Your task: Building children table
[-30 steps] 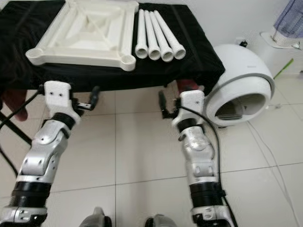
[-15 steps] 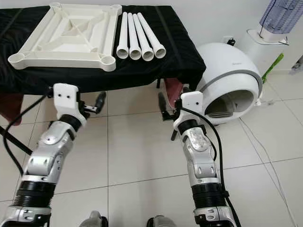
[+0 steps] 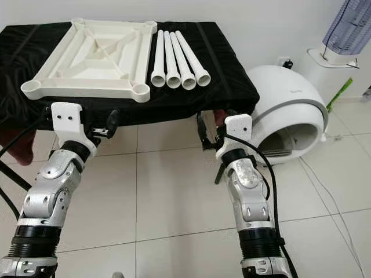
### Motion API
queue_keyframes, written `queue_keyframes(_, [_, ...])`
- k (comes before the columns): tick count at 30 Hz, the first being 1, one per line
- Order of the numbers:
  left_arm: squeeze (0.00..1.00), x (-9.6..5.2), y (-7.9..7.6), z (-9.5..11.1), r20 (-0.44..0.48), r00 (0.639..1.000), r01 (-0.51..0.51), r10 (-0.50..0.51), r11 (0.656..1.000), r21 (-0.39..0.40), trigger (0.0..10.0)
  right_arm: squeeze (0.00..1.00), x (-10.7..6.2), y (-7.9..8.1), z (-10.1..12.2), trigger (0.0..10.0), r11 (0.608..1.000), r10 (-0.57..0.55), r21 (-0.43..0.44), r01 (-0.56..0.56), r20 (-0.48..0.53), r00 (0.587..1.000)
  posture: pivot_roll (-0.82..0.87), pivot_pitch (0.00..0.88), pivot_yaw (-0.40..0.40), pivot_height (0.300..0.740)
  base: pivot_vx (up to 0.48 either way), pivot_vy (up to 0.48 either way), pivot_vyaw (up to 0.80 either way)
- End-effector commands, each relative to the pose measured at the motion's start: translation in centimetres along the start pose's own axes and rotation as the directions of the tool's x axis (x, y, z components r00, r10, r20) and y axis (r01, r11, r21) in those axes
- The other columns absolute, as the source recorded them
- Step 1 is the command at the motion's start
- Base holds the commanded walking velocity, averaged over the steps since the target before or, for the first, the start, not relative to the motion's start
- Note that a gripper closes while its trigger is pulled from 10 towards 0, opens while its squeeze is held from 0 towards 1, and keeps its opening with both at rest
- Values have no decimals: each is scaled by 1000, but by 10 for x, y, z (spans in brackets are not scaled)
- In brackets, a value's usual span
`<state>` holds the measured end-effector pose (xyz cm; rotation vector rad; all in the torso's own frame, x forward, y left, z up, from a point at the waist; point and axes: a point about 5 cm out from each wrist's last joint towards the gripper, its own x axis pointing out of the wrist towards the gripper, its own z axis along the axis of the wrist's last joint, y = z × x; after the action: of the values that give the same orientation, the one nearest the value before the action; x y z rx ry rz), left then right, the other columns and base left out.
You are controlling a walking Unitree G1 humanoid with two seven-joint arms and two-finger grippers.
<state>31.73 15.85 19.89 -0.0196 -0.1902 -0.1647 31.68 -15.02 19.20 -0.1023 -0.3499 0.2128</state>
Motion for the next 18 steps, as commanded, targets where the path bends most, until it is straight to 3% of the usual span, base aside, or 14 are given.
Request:
queue_keyframes(1, [0, -2, 1, -3, -24, 1000, 1, -1, 1000, -19, 10000, 0, 1, 1, 0, 10000, 1000, 7, 10, -7, 0, 1000, 1, 125, 1, 740, 330, 0, 0])
queue_keyframes(18, [0, -1, 3, 0, -28, 1000, -4, 3, 999, -36, 10000, 0, 3, 1, 1, 10000, 1000, 16, 9, -16, 4, 1000, 4, 117, -1, 740, 314, 0, 0])
